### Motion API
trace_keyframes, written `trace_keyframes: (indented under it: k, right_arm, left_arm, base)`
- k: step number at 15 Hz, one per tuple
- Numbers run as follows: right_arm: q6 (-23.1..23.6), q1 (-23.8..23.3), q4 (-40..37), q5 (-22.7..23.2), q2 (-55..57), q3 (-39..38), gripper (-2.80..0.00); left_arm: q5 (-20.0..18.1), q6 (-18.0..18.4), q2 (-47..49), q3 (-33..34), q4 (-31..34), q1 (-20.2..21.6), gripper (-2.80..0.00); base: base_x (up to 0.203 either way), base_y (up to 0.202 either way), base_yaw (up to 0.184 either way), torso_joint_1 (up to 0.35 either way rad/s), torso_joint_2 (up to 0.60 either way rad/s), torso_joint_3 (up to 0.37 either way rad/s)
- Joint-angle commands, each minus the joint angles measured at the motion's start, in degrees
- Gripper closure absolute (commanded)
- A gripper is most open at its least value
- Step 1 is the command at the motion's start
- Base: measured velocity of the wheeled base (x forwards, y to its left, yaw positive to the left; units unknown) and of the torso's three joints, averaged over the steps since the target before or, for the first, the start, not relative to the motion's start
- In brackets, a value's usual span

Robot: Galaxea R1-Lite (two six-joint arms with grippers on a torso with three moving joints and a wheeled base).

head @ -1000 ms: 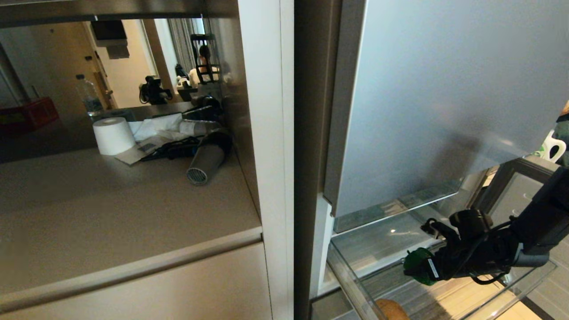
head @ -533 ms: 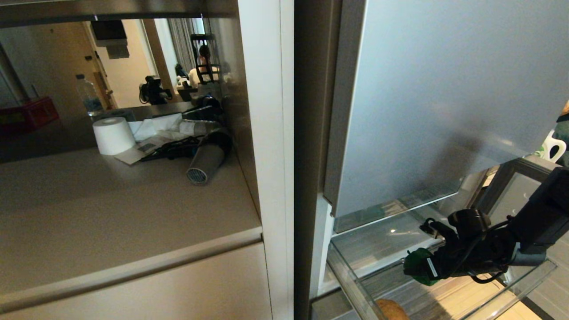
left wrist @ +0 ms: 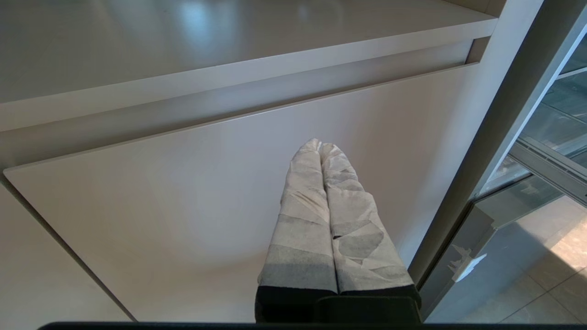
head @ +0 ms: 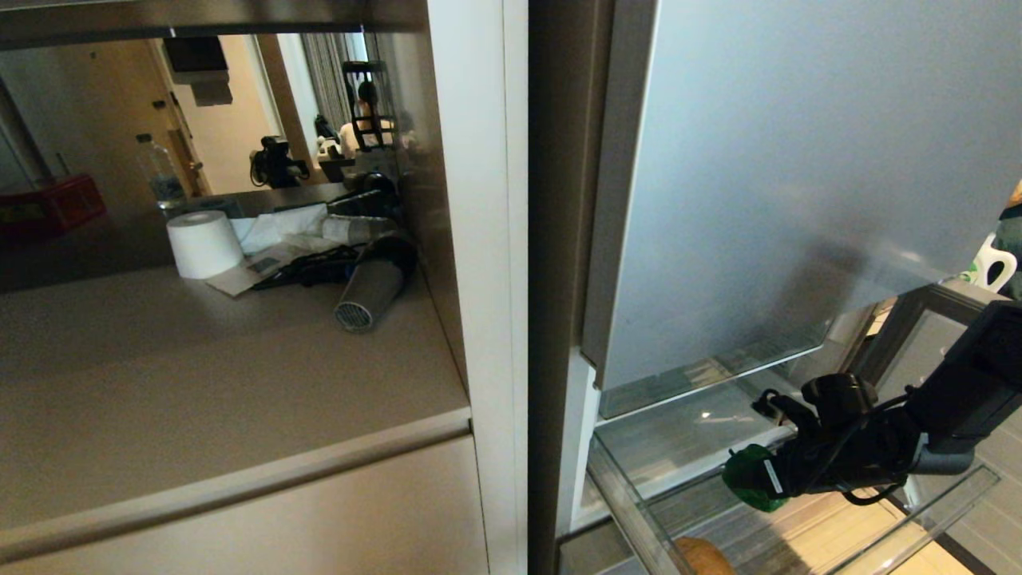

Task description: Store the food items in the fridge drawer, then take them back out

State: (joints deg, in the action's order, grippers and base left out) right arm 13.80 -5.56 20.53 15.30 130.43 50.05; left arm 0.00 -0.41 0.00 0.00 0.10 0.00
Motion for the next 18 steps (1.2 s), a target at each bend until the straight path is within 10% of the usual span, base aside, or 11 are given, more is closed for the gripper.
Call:
trace_keyframes:
  k: [1, 18]
  right_arm:
    - [0.1, 0.0, 0.1, 0.1, 0.0, 0.0, 0.0]
    - [0.0, 0.1, 0.3, 0.6, -35.9, -17.6, 0.0]
  left_arm:
    - [0.0, 0.0, 0.0, 0.0, 0.0, 0.0, 0.0]
    - [0.0, 0.0, 0.0, 0.0, 0.0, 0.0, 0.0]
  base:
    - [0.0, 0.0, 0.0, 0.0, 0.0, 0.0]
    - [0.0, 0.0, 0.0, 0.0, 0.0, 0.0]
